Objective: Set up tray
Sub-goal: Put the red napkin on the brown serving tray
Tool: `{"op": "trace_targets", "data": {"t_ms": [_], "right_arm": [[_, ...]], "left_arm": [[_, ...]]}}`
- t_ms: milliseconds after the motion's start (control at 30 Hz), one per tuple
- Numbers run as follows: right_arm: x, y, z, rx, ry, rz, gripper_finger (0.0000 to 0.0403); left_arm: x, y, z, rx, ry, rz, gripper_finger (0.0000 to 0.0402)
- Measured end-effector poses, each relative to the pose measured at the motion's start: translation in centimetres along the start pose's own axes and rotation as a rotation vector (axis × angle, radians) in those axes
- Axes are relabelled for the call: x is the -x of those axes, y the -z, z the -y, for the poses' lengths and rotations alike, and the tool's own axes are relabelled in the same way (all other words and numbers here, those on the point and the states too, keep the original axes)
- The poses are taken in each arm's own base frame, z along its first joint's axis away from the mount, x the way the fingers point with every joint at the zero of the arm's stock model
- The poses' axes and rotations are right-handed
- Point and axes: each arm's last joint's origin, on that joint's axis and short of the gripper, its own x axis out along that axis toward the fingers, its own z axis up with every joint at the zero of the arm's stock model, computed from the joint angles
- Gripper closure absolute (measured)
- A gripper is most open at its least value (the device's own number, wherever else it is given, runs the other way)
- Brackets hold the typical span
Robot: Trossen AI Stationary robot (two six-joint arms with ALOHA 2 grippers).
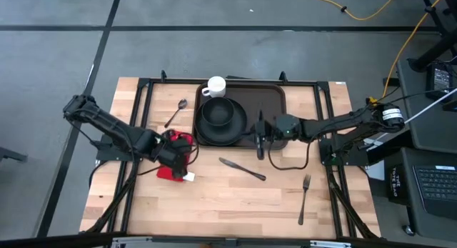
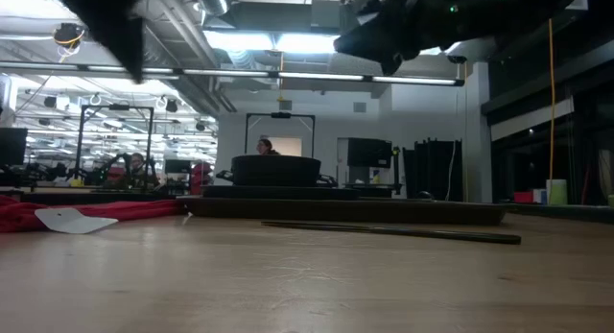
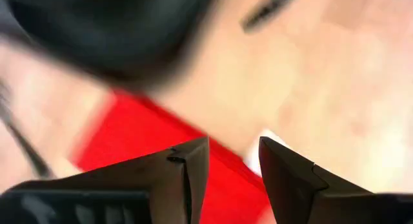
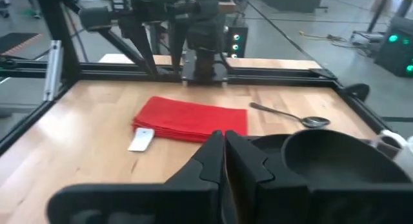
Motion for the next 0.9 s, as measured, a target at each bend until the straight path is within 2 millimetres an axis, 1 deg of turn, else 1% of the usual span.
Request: {"op": "trace_targets", "data": {"t_ms": [100,300,500,633,800,900], "right_arm": [[0.0,-0.1,-0.7,0.006,-0.021,0.011,0.0380],[0.1,-0.3,-1.5,0.014,-0.051,0.033,0.0380],[0.1,-0.5,-1.8,0.014,-0.058,0.047,0.0380],[0.1,-0.5,-1.8,0.011,-0.058,0.047,0.0380],[0.1,-0.5,-1.8,-0.008,-0.061,0.046,0.0380],[0.1,-0.5,-1.8,-0.007,-0.061,0.046,0.0380]], "left_arm": [[0.2,1.0,0.4,0.155,0.048,-0.116,0.0274],[0.7,3.1,1.0,0.313,0.009,-0.202,0.0274],[-0.3,6.5,0.9,0.431,-0.051,-0.309,0.0274],[-0.6,8.7,0.3,0.500,-0.065,-0.305,0.0274],[-1.0,11.0,-0.6,0.596,0.060,-0.243,0.0274],[-1.5,12.3,-1.8,0.649,0.071,-0.199,0.0274]]}}
